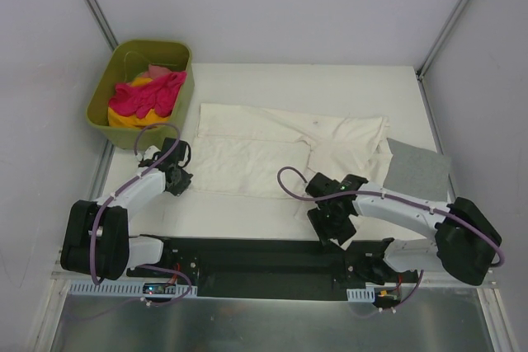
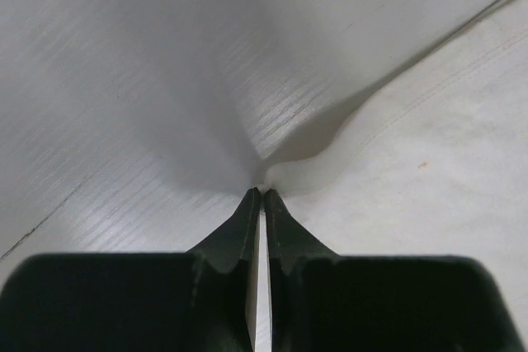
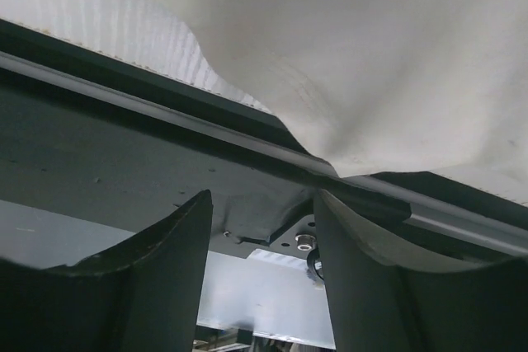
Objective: Fold and stack the t-shirts
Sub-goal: Fold the tshirt
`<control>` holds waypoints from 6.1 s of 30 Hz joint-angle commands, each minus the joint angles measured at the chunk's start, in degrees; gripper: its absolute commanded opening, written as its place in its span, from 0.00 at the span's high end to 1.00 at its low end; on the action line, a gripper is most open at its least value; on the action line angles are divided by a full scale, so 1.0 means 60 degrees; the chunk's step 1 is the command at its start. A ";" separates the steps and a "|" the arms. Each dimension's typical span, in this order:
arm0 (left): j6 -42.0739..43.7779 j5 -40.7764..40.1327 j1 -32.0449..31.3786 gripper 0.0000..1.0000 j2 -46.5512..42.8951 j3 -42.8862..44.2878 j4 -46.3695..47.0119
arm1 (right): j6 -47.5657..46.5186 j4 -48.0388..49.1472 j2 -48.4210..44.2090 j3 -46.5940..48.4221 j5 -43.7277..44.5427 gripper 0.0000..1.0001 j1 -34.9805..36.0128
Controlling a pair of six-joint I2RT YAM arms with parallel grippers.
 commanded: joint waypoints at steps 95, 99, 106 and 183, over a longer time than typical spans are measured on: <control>-0.1215 -0.1633 0.0041 1.00 0.3008 0.5242 -0.1885 | -0.3152 -0.4216 0.7276 1.2543 0.3958 0.99 -0.6342; -0.1142 -0.1735 -0.0076 1.00 0.3332 0.5638 -0.1885 | -0.3035 -0.4187 0.7218 1.2061 0.4031 0.99 -0.6460; -0.1054 -0.2190 -0.0501 1.00 0.3756 0.6238 -0.1900 | -0.2888 -0.3968 0.6925 1.1356 0.4075 0.99 -0.6665; 0.1246 -0.0359 -0.2098 0.01 0.2086 0.4744 -0.1870 | -0.0544 0.2961 0.5420 0.7682 -0.0891 0.00 -0.5830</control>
